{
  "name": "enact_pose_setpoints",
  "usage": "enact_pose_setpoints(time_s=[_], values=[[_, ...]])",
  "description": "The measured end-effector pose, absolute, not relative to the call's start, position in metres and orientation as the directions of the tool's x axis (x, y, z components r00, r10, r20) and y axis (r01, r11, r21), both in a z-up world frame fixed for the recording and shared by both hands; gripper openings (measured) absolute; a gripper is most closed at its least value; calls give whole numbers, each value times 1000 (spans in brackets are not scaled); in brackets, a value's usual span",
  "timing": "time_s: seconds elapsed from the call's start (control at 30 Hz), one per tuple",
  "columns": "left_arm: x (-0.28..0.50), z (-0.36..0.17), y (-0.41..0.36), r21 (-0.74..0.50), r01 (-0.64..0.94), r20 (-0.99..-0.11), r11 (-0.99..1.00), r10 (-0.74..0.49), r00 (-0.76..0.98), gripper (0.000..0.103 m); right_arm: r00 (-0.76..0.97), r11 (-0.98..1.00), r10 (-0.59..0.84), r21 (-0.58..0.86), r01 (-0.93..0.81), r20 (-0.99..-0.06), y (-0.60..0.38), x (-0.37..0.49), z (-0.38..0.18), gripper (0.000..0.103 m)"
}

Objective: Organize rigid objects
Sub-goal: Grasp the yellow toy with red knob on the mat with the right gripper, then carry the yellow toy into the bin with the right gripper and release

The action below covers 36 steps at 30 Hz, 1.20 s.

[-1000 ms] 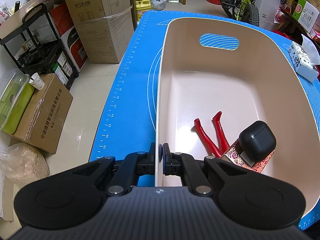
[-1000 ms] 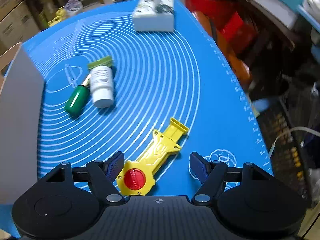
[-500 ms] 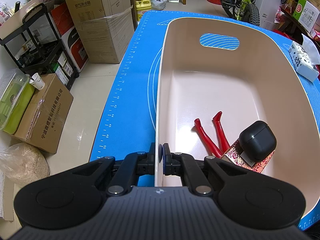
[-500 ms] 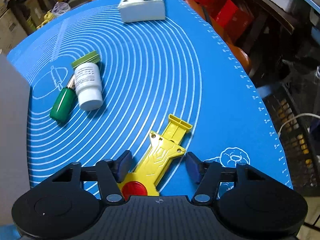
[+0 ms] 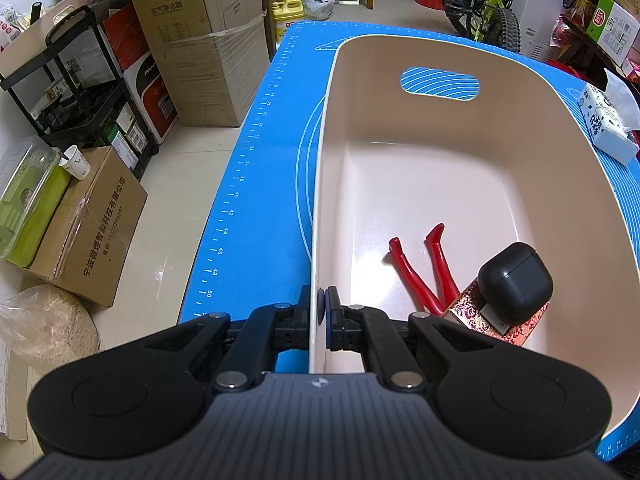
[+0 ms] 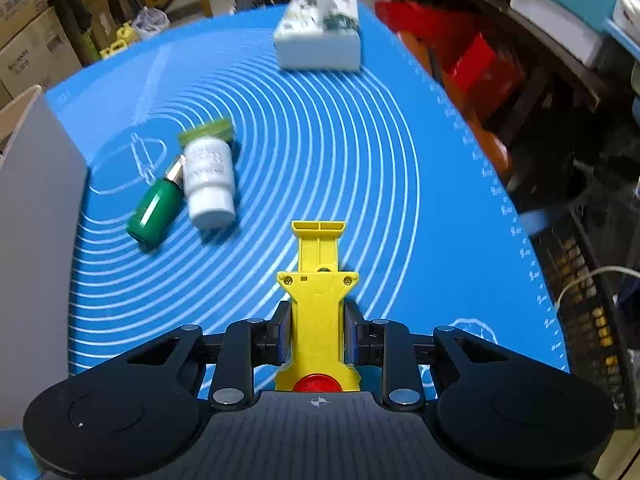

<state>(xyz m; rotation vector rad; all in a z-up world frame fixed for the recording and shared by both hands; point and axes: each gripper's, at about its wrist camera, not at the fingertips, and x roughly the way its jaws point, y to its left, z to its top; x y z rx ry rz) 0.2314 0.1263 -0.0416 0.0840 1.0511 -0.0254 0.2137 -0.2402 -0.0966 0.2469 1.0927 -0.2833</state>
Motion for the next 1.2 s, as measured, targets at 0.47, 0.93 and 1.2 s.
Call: enact_pose_setpoints(time_s=[0.47, 0.93, 1.2], values=[[231, -42, 127, 58, 61, -868, 996, 20, 497, 7, 668, 973, -88, 81, 218, -739, -202, 205, -33, 35], [232, -41, 126, 60, 58, -867, 996, 24, 497, 7, 828, 989, 13, 128, 71, -561, -156, 217, 19, 35], [232, -40, 126, 63, 60, -866, 996, 25, 499, 7, 831, 991, 127, 99, -87, -542, -102, 226, 26, 35]])
